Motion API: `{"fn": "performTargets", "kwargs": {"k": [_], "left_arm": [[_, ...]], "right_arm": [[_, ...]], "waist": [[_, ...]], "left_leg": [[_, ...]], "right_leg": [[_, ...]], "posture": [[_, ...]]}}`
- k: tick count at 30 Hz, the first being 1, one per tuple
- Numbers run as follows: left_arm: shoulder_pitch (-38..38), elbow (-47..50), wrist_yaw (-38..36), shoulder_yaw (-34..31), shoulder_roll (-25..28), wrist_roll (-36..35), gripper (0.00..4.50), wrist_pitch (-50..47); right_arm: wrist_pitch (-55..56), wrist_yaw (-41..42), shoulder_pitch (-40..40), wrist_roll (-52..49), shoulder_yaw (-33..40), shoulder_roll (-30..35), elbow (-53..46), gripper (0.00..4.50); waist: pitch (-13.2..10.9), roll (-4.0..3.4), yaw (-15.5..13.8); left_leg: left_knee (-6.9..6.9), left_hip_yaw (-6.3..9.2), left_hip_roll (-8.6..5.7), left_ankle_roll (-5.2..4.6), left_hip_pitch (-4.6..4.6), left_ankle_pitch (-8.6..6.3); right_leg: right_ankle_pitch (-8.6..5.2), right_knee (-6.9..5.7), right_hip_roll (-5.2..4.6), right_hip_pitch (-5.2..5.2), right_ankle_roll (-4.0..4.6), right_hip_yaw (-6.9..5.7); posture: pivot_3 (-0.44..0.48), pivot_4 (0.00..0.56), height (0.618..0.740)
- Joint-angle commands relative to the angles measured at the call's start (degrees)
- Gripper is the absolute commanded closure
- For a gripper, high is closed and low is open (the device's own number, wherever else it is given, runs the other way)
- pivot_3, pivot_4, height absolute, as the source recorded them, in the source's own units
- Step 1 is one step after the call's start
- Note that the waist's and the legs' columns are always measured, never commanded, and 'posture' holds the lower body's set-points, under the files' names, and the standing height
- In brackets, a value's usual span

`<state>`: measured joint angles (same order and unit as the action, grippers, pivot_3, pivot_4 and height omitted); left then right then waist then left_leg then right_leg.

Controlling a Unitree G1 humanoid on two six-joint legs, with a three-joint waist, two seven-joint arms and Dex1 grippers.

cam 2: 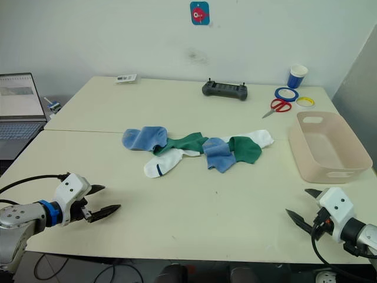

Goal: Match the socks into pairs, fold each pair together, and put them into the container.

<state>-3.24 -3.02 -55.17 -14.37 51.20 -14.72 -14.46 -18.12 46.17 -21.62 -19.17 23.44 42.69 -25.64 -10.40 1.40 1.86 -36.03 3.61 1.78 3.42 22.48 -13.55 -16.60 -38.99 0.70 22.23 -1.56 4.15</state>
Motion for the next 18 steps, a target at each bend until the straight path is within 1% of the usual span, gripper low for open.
{"fn": "performTargets", "kwargs": {"k": [1, 8, 13, 18], "left_arm": [[0.83, -0.88, -0.52, -0.80, -0.20, -0.48, 0.00, 2.12], [3.80, -5.02, -3.30, -0.67, -1.40, -1.12, 0.00, 8.88], [5.60, -6.91, -5.82, -1.20, -1.71, -3.91, 0.00, 7.41], [5.51, -5.40, -7.39, -0.70, -1.29, -5.11, 0.00, 5.25]], "right_arm": [[1.51, -0.04, 0.58, -0.34, 1.13, -0.33, -0.11, 0.01], [1.76, -1.02, 0.60, -0.45, 1.64, -1.28, -0.05, 0.01], [1.20, -1.51, -1.43, 0.20, 2.72, -0.93, -0.94, 0.01], [-0.04, -1.92, -2.97, -0.81, 3.83, -1.10, -3.04, 0.01]], "waist": [[0.00, 0.00, 0.00], [0.00, 0.00, -0.01], [0.00, 0.00, -0.01], [0.00, 0.00, -0.01]], "left_leg": [[0.00, 0.00, 0.00, 0.00, 0.00, 0.00], [0.00, -0.01, 0.00, 0.00, 0.00, 0.00], [0.00, -0.01, 0.00, 0.00, 0.00, 0.00], [0.00, -0.01, 0.00, 0.00, 0.01, 0.00]], "right_leg": [[0.00, 0.00, 0.00, 0.00, 0.00, 0.00], [0.01, 0.00, 0.00, 0.00, -0.01, 0.00], [0.06, -0.01, 0.01, 0.00, -0.09, -0.01], [0.06, -0.01, 0.01, 0.00, -0.10, -0.01]], "posture": [[0.000, 0.150, 0.740], [0.000, 0.150, 0.740], [0.000, 0.150, 0.740], [0.000, 0.150, 0.740]]}}
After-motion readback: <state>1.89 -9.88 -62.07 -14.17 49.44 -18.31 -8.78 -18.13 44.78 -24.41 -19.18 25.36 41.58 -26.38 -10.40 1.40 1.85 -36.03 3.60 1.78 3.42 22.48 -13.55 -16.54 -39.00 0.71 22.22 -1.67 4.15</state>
